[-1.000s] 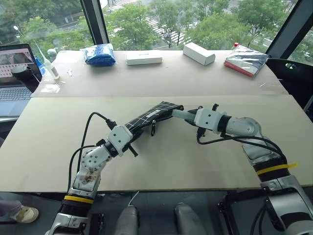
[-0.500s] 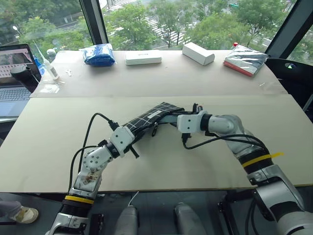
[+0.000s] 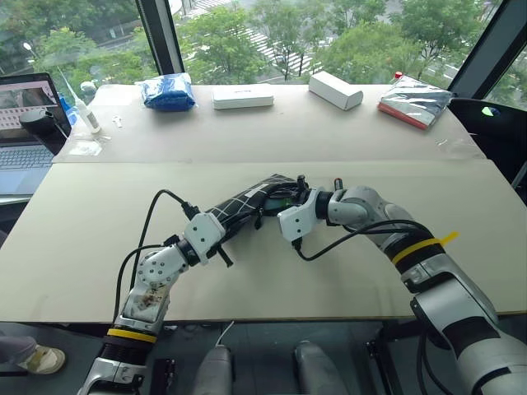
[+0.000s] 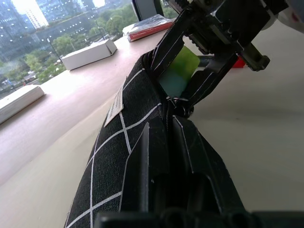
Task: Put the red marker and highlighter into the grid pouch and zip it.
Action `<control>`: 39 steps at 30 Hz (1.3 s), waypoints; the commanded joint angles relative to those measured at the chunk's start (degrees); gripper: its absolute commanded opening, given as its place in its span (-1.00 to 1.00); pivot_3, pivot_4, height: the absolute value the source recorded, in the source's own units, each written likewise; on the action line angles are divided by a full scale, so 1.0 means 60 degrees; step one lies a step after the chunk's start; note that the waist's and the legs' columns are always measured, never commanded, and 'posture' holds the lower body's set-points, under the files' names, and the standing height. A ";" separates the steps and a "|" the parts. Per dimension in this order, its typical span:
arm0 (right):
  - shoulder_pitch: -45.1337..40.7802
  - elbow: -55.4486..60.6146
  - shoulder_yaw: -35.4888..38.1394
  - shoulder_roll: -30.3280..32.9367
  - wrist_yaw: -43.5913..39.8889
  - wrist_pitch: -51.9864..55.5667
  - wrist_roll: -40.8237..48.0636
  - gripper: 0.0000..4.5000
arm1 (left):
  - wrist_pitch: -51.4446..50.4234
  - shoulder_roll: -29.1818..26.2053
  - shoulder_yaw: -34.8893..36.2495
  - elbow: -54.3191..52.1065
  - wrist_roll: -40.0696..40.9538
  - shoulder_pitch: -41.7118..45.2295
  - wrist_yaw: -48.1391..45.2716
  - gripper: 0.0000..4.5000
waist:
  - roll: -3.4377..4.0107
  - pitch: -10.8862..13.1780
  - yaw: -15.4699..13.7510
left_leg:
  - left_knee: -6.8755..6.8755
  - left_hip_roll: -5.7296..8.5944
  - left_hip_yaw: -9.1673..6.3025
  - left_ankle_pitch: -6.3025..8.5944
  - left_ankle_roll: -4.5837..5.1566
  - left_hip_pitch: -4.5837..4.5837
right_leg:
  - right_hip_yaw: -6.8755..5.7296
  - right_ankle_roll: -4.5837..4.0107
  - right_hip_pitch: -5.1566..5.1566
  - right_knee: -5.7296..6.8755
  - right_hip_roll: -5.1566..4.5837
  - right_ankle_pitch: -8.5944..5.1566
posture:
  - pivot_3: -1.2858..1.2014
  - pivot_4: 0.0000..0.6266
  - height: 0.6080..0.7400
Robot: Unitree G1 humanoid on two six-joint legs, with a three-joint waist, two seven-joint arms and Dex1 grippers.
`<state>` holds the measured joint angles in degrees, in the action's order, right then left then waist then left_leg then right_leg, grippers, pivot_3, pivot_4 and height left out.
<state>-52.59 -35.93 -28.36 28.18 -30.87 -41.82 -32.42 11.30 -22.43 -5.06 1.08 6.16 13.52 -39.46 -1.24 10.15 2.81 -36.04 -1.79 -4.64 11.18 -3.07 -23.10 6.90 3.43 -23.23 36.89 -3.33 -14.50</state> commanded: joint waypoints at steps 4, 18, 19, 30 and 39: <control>-0.0510 -0.0546 0.0608 0.0209 0.1476 0.0043 -0.0135 0.77 | 0.0068 0.0009 0.0173 -0.0379 0.0256 0.0020 0.0088 -1.00 | 0.0000 0.0000 0.0009 | 0.0000 0.0001 0.0000 0.0000 0.0000 0.0002 | 0.0001 -0.0001 0.0000 0.0004 0.0000 0.0000 | 0.03 -0.52 1.00; 0.2039 0.4360 0.4555 0.1537 -0.3144 0.8220 0.8957 0.77 | 0.0004 0.0010 0.0215 -0.0322 0.0259 0.0004 0.0149 -1.00 | 0.0001 0.0001 0.0069 | -0.0014 0.0003 -0.0003 0.0001 0.0004 0.0002 | 0.0005 0.0000 0.0015 0.0011 -0.0005 0.0001 | 0.03 -0.52 1.00; 0.1991 0.4466 0.4723 0.1481 -0.2477 0.8794 0.8710 0.77 | 0.0003 0.0018 0.0201 -0.0336 0.0241 0.0001 0.0155 -1.00 | 0.0001 0.0001 0.0088 | -0.0012 0.0003 -0.0004 0.0001 0.0004 0.0008 | 0.0004 -0.0001 0.0016 0.0019 -0.0003 0.0001 | 0.03 -0.52 1.00; 0.2476 0.5236 0.4607 -0.0371 0.2285 1.3671 0.7129 0.77 | 0.0097 0.0093 0.0097 -0.0255 0.0141 0.0054 0.0158 -1.00 | 0.0000 0.0000 0.0109 | -0.0012 0.0000 -0.0003 0.0001 0.0003 -0.0008 | 0.0002 0.0002 -0.0003 0.0016 0.0003 -0.0001 | 0.03 -0.52 1.00; 0.2402 0.4427 0.4872 -0.0951 0.3356 1.4223 0.6559 0.77 | 0.0153 0.0070 0.0090 -0.0275 0.0104 0.0045 0.0183 -1.00 | 0.0001 0.0000 0.0108 | -0.0018 0.0006 -0.0003 0.0001 0.0003 -0.0013 | 0.0002 0.0003 -0.0005 0.0015 0.0000 -0.0001 | 0.03 -0.52 1.00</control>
<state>-37.28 -9.81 -0.57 22.98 -11.47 43.11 7.40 11.25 -21.94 -4.90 0.94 6.73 13.34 -38.80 -1.23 10.16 3.46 -36.14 -1.75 -4.67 11.19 -3.05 -23.17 6.90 3.45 -23.25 36.99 -3.33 -14.50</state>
